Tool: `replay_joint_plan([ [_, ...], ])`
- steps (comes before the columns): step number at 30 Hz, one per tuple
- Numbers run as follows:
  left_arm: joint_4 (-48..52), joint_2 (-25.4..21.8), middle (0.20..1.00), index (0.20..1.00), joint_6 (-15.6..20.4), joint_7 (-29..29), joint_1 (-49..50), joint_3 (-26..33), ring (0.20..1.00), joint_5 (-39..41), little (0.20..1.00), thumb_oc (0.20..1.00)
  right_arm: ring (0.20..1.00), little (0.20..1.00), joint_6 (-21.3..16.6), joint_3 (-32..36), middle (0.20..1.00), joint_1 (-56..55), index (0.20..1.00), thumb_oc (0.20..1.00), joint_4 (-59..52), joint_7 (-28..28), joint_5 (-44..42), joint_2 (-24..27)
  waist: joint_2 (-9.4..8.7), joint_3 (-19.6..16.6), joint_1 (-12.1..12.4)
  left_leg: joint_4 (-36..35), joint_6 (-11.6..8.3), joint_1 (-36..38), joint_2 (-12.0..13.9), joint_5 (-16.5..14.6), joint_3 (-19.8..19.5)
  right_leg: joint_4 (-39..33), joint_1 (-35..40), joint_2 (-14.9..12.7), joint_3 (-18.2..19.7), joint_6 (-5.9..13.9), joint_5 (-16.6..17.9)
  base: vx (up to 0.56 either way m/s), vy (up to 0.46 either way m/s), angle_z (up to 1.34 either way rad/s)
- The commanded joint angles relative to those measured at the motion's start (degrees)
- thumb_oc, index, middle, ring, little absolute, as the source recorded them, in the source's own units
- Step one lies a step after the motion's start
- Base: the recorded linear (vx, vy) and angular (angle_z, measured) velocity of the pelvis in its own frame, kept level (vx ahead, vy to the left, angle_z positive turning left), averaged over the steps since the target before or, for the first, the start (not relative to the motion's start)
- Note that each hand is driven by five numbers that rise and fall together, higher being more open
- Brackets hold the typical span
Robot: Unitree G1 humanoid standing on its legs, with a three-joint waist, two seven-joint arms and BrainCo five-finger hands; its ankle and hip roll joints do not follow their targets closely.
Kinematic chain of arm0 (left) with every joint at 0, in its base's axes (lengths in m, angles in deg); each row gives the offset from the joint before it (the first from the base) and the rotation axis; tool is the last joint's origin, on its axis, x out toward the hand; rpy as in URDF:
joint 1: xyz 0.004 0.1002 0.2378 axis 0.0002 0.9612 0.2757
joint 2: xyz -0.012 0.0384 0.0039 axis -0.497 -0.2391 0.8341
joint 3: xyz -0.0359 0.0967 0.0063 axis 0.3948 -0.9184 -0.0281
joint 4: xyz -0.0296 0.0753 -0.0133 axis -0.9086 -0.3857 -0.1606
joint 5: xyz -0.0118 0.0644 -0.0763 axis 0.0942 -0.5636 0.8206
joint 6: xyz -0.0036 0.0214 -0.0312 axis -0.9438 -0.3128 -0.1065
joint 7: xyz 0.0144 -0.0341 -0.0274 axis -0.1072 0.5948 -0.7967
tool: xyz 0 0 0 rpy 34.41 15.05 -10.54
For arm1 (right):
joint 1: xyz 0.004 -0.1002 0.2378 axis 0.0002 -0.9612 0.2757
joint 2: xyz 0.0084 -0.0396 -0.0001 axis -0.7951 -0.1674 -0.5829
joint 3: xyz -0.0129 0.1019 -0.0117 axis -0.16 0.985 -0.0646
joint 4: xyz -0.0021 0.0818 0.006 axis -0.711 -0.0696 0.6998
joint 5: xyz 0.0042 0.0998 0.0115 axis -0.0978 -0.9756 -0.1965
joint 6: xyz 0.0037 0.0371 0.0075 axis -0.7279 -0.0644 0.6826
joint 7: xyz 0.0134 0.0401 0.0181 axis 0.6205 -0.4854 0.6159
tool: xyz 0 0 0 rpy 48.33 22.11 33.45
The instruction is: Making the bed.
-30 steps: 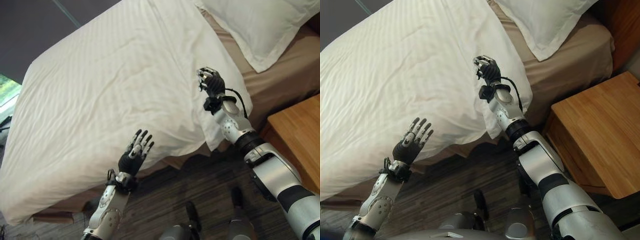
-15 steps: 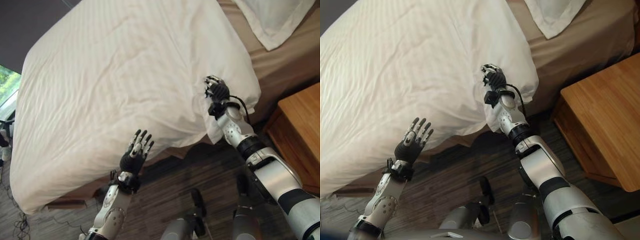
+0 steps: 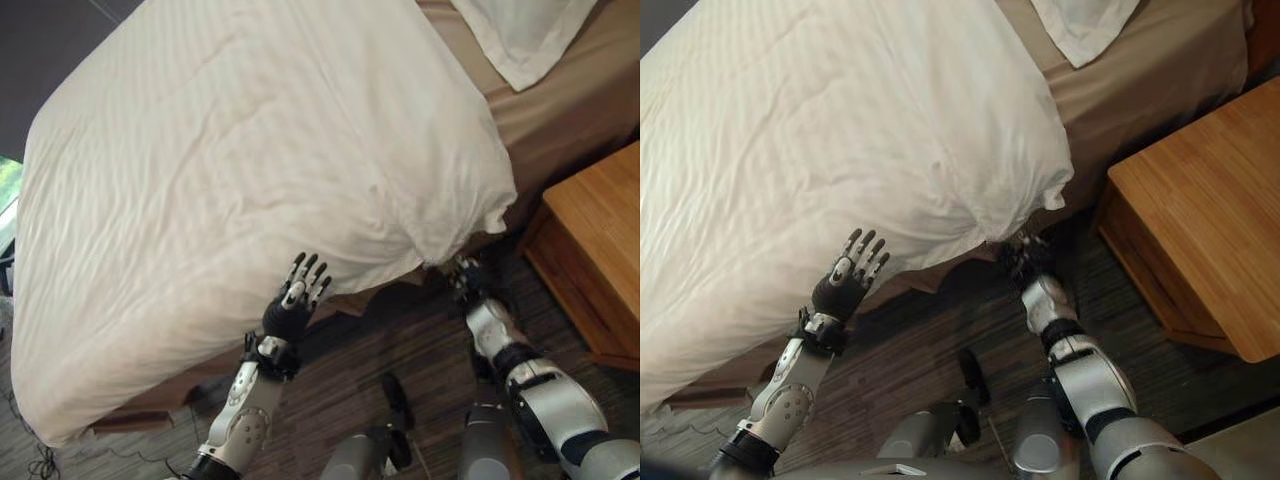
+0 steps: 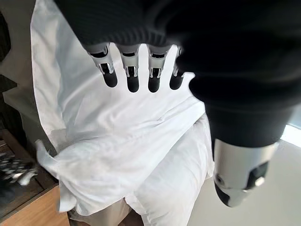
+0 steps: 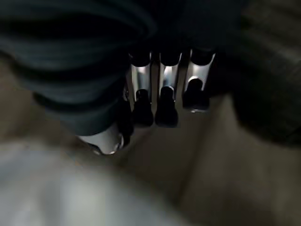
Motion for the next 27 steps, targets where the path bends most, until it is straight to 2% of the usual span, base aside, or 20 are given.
replay_joint_plan([
  [1, 0.8, -0.1, 1.000, 1.000, 3.9, 2.1, -0.9, 2.6, 1.000, -2.0, 1.000, 1.000, 0.200, 0.200, -1.4, 2.4, 0.200, -0.9, 0.200, 0.200, 2.0, 1.8, 2.0, -0.1, -1.15, -0.9, -2.3, 0.8, -1.08, 2.8, -0.3, 0.3, 1.3, 4.0, 1.9, -0.9, 4.2, 2.22, -5.4, 0.05, -0.002, 0.08],
  [2, 0.1, 0.1, 1.000, 1.000, 4.1, 3.3, 0.2, 4.8, 1.000, -2.2, 1.000, 1.000, 0.200, 0.200, -1.5, 6.9, 0.200, -7.6, 0.200, 0.200, 3.3, 2.4, 2.7, 2.9, -2.46, -1.5, -3.7, 0.8, -0.88, 4.1, -0.4, -0.5, 1.1, 4.1, 3.2, -1.0, 4.0, 2.47, -6.0, 0.03, -0.008, 0.07],
  [3, 0.1, 0.1, 1.000, 1.000, 4.1, 3.3, 0.2, 4.8, 1.000, -2.2, 1.000, 1.000, 0.200, 0.200, -1.5, 6.9, 0.200, -7.6, 0.200, 0.200, 3.3, 2.4, 2.7, 2.9, -2.48, -1.5, -3.6, 0.8, -0.91, 3.9, -0.4, -0.3, 1.2, 4.1, 3.1, -0.9, 4.1, 2.40, -5.7, 0.06, 0.008, 0.07],
  [5, -0.7, 0.2, 1.000, 1.000, 3.8, 4.2, 0.8, 6.5, 1.000, -2.1, 1.000, 1.000, 0.200, 0.200, -1.7, 11.8, 0.200, -13.1, 0.200, 0.200, 4.7, 3.1, 2.8, 5.5, -3.77, -2.5, -4.8, 0.8, -0.83, 5.1, -0.4, -0.6, 1.3, 3.9, 4.4, -1.0, 4.1, 2.57, -5.9, 0.07, 0.017, -0.05],
  [6, -2.0, 0.7, 1.000, 1.000, 3.9, 4.6, 1.5, 7.9, 1.000, -2.0, 1.000, 1.000, 0.200, 0.200, -2.3, 16.4, 0.200, -17.8, 0.200, 0.200, 5.2, 3.9, 2.0, 6.9, -5.27, -3.8, -6.0, 0.8, -0.65, 6.6, -0.4, -1.4, 1.2, 3.8, 6.0, -1.1, 3.9, 2.81, -6.4, 0.12, 0.016, -0.02],
  [9, -3.3, 1.2, 1.000, 1.000, 4.2, 4.3, 2.0, 9.4, 1.000, -2.4, 1.000, 1.000, 0.200, 0.200, -3.8, 20.2, 0.200, -24.1, 0.200, 0.200, 2.0, 4.7, 1.7, 7.0, -7.38, -6.3, -7.4, 0.8, -0.44, 8.4, -0.1, -2.2, 1.3, 3.9, 7.4, -0.8, 4.0, 3.00, -6.6, 0.08, 0.006, -0.02],
  [10, -3.3, 1.1, 1.000, 1.000, 4.2, 4.3, 2.0, 9.4, 1.000, -2.4, 1.000, 1.000, 0.200, 0.200, -3.8, 20.1, 0.200, -24.2, 0.200, 0.200, 1.9, 4.6, 1.8, 7.0, -7.41, -6.5, -7.3, 0.8, -0.48, 8.1, -0.1, -1.9, 1.5, 3.8, 7.1, -0.7, 4.1, 2.91, -6.4, 0.06, -0.002, -0.14],
  [11, -3.6, 1.4, 1.000, 1.000, 4.8, 3.8, 2.0, 10.5, 1.000, -2.7, 1.000, 1.000, 0.200, 0.200, -5.7, 20.7, 0.200, -28.1, 0.200, 0.200, -7.3, 4.9, 2.1, 6.9, -8.83, -8.0, -8.3, 0.8, -0.49, 9.4, 0.2, -2.4, 1.8, 4.3, 8.0, -0.6, 4.2, 3.13, -6.8, 0.08, -0.020, -0.10],
  [12, -3.8, 1.5, 1.000, 1.000, 4.9, 3.2, 2.3, 11.1, 1.000, -3.2, 1.000, 1.000, 0.247, 0.247, -6.3, 20.5, 0.247, -30.9, 0.247, 0.247, -14.0, 4.8, 3.7, 6.8, -9.68, -9.2, -8.6, 0.8, -0.40, 10.2, 0.3, -2.6, 1.9, 4.6, 8.5, -0.5, 4.4, 3.21, -7.0, 0.08, -0.019, -0.04],
  [13, -3.8, 1.4, 1.000, 1.000, 4.8, 3.2, 2.4, 11.1, 1.000, -3.2, 1.000, 1.000, 0.887, 0.887, -6.3, 20.5, 0.887, -31.0, 0.887, 0.887, -14.2, 4.7, 3.8, 6.7, -9.71, -9.4, -8.5, 0.8, -0.43, 9.9, 0.3, -2.4, 2.0, 4.5, 8.2, -0.4, 4.5, 3.15, -6.8, 0.08, -0.014, 0.04],
  [14, -4.5, 1.5, 1.000, 1.000, 5.1, 2.1, 2.0, 11.5, 1.000, -4.7, 1.000, 1.000, 1.000, 1.000, -7.9, 20.6, 1.000, -34.7, 1.000, 1.000, -26.9, 4.3, 6.5, 7.5, -10.98, -10.7, -9.3, 0.8, -0.33, 11.4, 0.5, -2.9, 2.1, 4.9, 9.3, -0.3, 4.5, 3.39, -7.2, 0.00, 0.000, 0.00],
  [15, -4.5, 1.5, 1.000, 1.000, 5.1, 2.1, 2.0, 11.5, 1.000, -4.7, 1.000, 1.000, 1.000, 1.000, -7.9, 20.6, 1.000, -34.7, 1.000, 1.000, -27.0, 4.3, 6.6, 7.4, -10.99, -10.9, -9.2, 0.8, -0.37, 11.1, 0.5, -2.7, 2.2, 4.9, 9.0, -0.3, 4.6, 3.32, -7.1, 0.07, 0.001, -0.04],
  [16, -4.8, 1.8, 1.000, 1.000, 5.3, 1.0, 1.2, 12.0, 1.000, -6.3, 1.000, 1.000, 1.000, 1.000, -9.1, 21.2, 1.000, -37.1, 1.000, 1.000, -36.4, 3.4, 11.2, 8.3, -12.10, -12.3, -9.9, 0.8, -0.19, 12.2, 0.6, -3.2, 2.1, 5.2, 10.0, -0.3, 4.7, 3.59, -7.2, 0.04, -0.002, -0.06],
  [20, -6.6, 2.6, 1.000, 1.000, 5.1, -0.1, 0.4, 11.7, 1.000, -7.0, 1.000, 1.000, 1.000, 1.000, -10.8, 21.3, 1.000, -37.3, 1.000, 1.000, -44.9, 1.9, 15.8, 8.8, -13.20, -14.2, -10.0, 0.8, 0.14, 13.1, 0.6, -3.7, 2.0, 4.9, 10.9, -0.5, 4.4, 3.92, -7.1, 0.01, 0.000, 0.01],
  [22, -8.5, 2.5, 1.000, 1.000, 3.7, -0.6, -0.1, 10.4, 1.000, -8.5, 1.000, 1.000, 1.000, 1.000, -10.9, 19.3, 1.000, -38.2, 1.000, 1.000, -53.2, 1.6, 23.3, 10.3, -14.02, -15.0, -9.7, 0.8, 0.60, 14.0, 0.3, -4.2, 1.8, 4.8, 12.1, -0.8, 4.2, 4.25, -7.2, -0.01, 0.036, 0.04],
  [23, -8.5, 2.5, 1.000, 1.000, 3.7, -0.6, -0.1, 10.4, 1.000, -8.5, 1.000, 1.000, 1.000, 1.000, -10.8, 19.3, 1.000, -38.2, 1.000, 1.000, -53.2, 1.5, 23.4, 10.2, -14.04, -15.1, -9.7, 0.8, 0.57, 13.8, 0.4, -4.1, 1.8, 4.7, 11.9, -0.8, 4.2, 4.20, -7.0, 0.00, 0.023, 0.04],
  [26, -9.8, 2.7, 1.000, 1.000, 2.3, 0.1, 0.7, 9.1, 1.000, -10.3, 1.000, 1.000, 1.000, 1.000, -10.3, 15.6, 1.000, -39.9, 1.000, 1.000, -56.6, 3.1, 27.0, 10.0, -14.67, -15.6, -9.0, 0.8, 1.00, 14.3, 0.2, -4.4, 1.6, 4.8, 12.6, -0.9, 4.1, 4.33, -7.1, 0.00, 0.000, 0.00],
  [27, -9.8, 3.3, 1.000, 1.000, 1.8, 0.6, 1.6, 8.0, 1.000, -10.2, 1.000, 1.000, 1.000, 1.000, -9.6, 12.0, 1.000, -41.1, 1.000, 1.000, -59.0, 4.9, 28.0, 9.8, -15.03, -15.8, -8.6, 0.8, 1.10, 14.5, 0.3, -4.4, 1.2, 4.9, 12.9, -1.0, 3.9, 4.39, -7.2, 0.00, 0.000, 0.00],
])
